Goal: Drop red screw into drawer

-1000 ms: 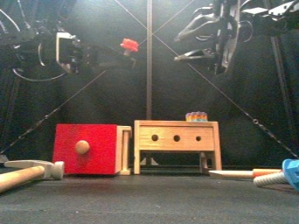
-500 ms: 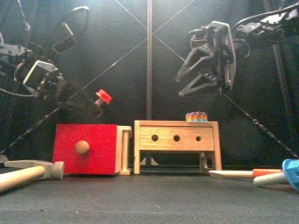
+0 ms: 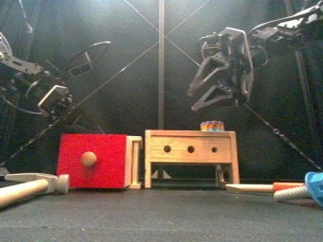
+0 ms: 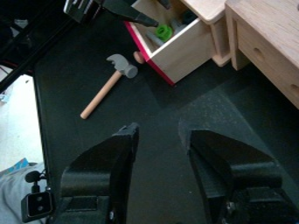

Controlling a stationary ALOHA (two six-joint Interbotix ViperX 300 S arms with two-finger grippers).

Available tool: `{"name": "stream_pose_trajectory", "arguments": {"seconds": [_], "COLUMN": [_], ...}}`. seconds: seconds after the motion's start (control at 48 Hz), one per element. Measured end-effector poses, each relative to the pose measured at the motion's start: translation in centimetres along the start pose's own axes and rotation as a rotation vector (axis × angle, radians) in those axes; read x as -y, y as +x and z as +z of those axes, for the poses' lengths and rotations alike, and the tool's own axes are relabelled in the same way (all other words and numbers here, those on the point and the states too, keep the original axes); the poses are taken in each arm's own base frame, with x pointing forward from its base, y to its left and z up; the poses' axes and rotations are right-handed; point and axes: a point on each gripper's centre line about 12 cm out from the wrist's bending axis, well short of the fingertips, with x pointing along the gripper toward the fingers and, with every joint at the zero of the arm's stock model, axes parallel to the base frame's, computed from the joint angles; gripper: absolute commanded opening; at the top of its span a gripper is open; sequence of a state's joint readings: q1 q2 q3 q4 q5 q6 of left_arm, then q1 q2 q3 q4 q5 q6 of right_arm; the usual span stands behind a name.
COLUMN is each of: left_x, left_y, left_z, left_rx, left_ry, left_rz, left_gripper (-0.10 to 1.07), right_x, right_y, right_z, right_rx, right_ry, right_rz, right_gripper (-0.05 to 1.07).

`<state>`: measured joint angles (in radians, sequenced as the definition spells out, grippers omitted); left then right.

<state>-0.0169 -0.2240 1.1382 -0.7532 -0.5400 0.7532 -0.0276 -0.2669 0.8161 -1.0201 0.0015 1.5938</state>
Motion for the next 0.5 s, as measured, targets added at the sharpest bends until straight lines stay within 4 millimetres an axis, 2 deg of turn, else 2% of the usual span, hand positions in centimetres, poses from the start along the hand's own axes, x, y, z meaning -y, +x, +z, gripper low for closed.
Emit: {"name": "stream_pose_trajectory", "arguments": {"seconds": [0.312, 0.5], "left_x": [0.0, -0.2], "left_y": [-0.2, -1.0], "left_z": [0.4, 1.7], "left_rx": [0.021, 0.082], "left_ry": [0.013, 0.018], "left_rz": [-0.008, -0.013], "left_gripper": [0.76, 0.76], "right_x": [-0.2, -1.7], "right_y": [0.0, -0.1], "right_z": [-0.3, -1.5], "right_rx": [-0.007, -0.036], "right_ry": [-0.006, -0.025], "right_rz": [-0.014, 0.015], "right_gripper": [0.80, 0.80]}}
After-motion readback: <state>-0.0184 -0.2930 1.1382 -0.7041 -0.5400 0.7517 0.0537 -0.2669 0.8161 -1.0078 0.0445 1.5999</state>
